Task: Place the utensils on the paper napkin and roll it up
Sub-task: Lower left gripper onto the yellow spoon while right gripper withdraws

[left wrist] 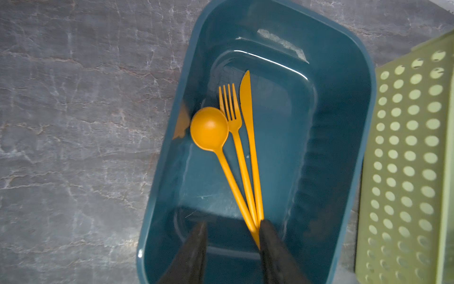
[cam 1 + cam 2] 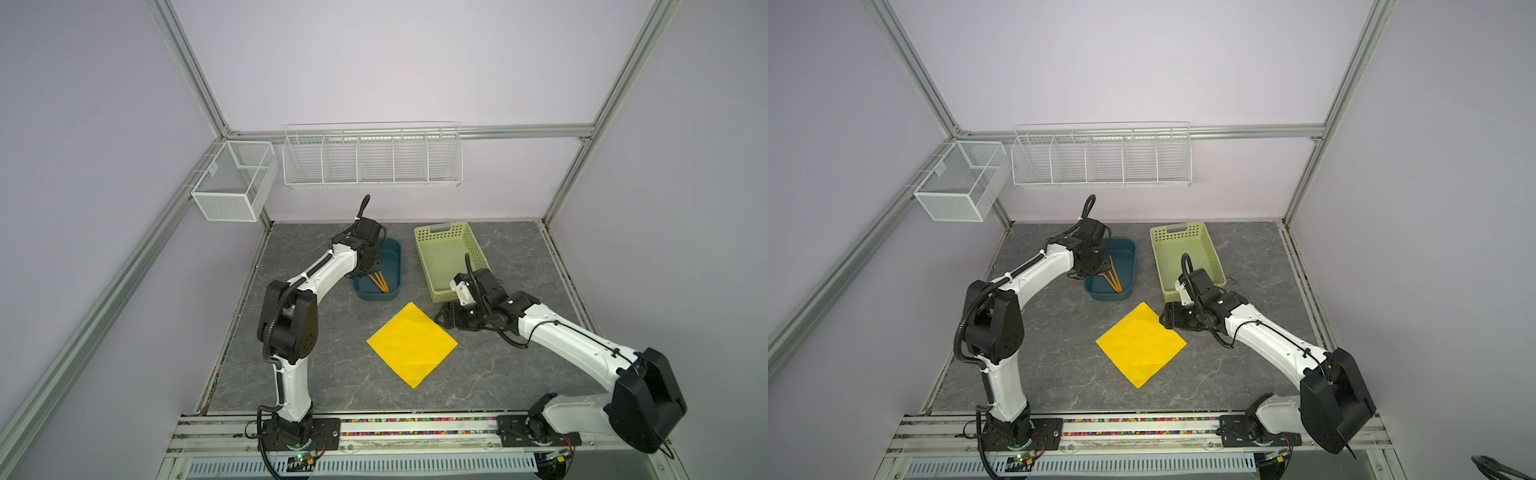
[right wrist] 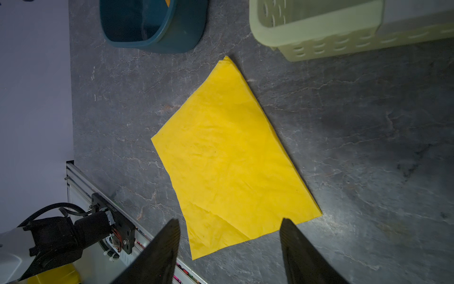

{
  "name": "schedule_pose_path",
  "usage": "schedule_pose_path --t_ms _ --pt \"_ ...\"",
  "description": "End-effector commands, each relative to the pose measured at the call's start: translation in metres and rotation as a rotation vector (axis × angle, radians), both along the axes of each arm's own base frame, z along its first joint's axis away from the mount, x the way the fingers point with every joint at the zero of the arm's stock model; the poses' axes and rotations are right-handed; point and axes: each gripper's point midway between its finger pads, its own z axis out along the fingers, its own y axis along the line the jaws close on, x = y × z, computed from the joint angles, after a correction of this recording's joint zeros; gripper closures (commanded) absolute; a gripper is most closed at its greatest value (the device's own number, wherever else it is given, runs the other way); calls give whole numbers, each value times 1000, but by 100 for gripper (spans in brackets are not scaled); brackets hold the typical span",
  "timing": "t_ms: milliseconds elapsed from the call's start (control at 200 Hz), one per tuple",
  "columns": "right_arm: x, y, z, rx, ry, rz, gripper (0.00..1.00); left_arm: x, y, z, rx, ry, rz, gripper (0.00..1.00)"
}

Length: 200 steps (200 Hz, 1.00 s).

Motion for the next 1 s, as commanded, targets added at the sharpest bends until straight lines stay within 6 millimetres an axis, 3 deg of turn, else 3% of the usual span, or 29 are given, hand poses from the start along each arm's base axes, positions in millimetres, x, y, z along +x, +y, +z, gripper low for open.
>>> schedule_pose_path --t_ms 0,305,995 --pt "3 -1 2 -3 12 4 32 3 4 -3 9 25 91 68" --pt "12 -2 5 -4 25 -6 33 16 0 -20 8 59 157 76" --pt "15 -10 7 -8 29 -19 32 4 -1 -71 19 176 196 79"
